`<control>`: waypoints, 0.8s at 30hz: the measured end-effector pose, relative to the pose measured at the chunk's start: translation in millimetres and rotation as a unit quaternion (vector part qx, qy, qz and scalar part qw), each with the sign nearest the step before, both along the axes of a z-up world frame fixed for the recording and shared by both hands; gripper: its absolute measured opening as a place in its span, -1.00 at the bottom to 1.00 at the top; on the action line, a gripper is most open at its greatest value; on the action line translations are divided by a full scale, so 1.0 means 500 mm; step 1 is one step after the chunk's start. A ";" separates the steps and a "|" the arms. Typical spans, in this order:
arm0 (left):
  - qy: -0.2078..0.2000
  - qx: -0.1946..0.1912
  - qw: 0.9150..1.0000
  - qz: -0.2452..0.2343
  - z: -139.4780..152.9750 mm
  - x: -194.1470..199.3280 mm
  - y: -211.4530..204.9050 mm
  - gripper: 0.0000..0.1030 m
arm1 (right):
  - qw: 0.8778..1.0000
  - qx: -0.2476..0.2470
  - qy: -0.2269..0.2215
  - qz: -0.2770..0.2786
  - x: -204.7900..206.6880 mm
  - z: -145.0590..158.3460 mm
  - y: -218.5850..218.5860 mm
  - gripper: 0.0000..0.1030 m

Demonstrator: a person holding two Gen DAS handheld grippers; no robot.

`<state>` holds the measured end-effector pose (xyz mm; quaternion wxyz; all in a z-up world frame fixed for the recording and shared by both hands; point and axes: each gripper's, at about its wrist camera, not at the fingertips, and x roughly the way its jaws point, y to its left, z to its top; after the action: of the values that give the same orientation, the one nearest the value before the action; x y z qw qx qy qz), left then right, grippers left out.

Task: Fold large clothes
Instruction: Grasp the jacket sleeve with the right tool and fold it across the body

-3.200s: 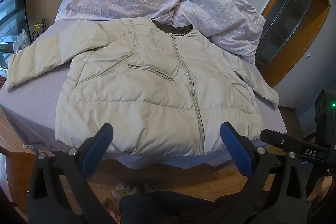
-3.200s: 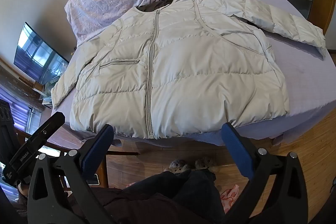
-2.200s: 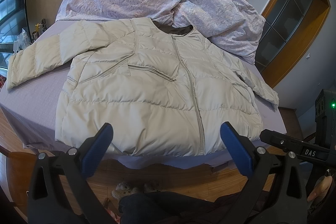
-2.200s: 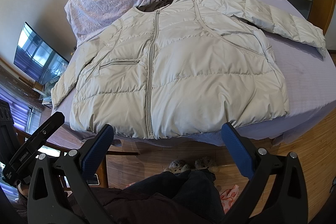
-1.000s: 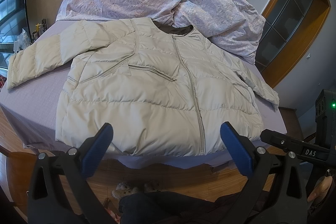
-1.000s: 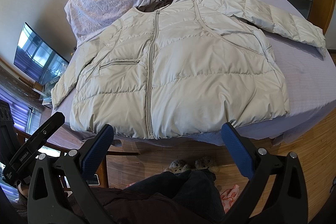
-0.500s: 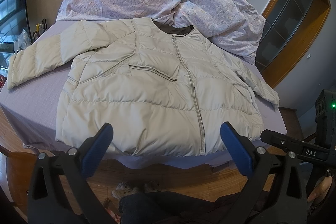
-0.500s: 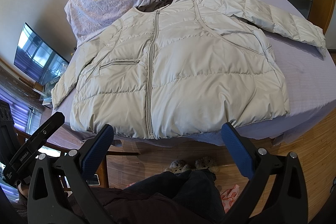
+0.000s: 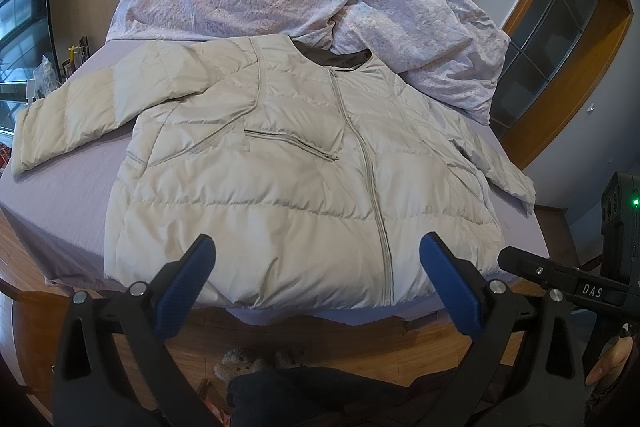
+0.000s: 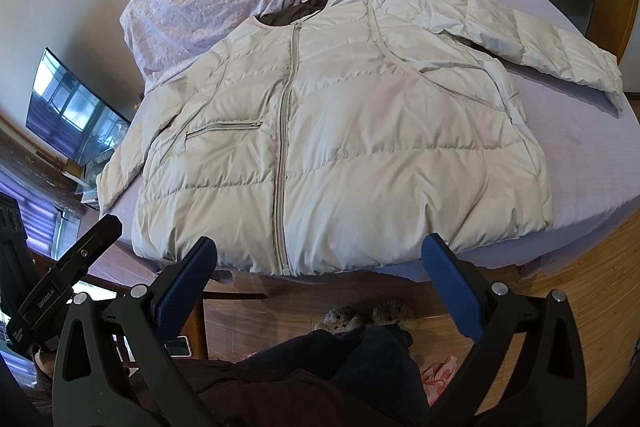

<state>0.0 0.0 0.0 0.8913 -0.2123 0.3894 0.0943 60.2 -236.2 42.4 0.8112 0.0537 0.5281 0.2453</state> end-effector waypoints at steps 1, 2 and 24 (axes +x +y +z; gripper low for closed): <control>0.001 0.000 1.000 0.000 -0.001 0.000 0.001 0.96 | 1.000 0.000 0.001 -0.002 0.012 -0.007 0.002 0.97; 0.003 0.000 1.000 0.002 -0.002 0.001 0.002 0.96 | 1.000 0.001 0.001 -0.005 0.018 -0.008 0.002 0.97; 0.062 0.032 0.996 0.051 -0.031 0.184 0.063 0.96 | 0.921 -0.006 0.002 -0.389 0.469 -0.139 -0.521 0.76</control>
<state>92.0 31.7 -15.3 0.8658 -0.1970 0.4293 0.1651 294.7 -496.6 -27.0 0.8421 0.2508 0.4683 -0.0929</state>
